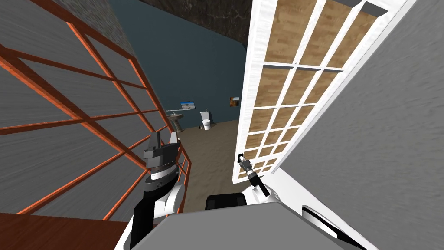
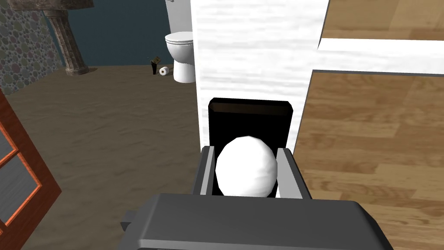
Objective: Push the door open
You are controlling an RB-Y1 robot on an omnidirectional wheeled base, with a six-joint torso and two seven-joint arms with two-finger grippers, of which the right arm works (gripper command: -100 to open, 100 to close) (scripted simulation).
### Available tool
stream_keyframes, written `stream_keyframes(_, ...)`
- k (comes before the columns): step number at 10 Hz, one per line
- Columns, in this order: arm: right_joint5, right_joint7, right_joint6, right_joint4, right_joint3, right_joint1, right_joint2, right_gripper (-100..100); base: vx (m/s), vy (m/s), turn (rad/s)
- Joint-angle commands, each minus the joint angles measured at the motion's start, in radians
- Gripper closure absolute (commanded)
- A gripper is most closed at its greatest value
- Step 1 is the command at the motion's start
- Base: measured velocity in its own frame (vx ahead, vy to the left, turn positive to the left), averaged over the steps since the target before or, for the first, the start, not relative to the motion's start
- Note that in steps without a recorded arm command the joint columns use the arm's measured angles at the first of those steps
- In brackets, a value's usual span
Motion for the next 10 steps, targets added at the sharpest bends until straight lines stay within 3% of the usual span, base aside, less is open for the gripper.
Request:
stream_keyframes(1, -0.006, -0.003, -0.016, 0.035, -0.017, -0.018, 0.000, 100, 0.116, 0.046, -0.035)
stream_keyframes(3, -0.019, 0.015, -0.013, 0.045, -0.048, -0.020, 0.012, 100, 0.123, 0.063, -0.032)
stream_keyframes(6, -0.025, 0.024, -0.011, 0.050, -0.064, -0.022, 0.018, 100, 0.116, 0.052, -0.019)
stream_keyframes(10, -0.044, 0.052, -0.005, 0.065, -0.112, -0.026, 0.037, 100, 0.115, 0.065, -0.034)
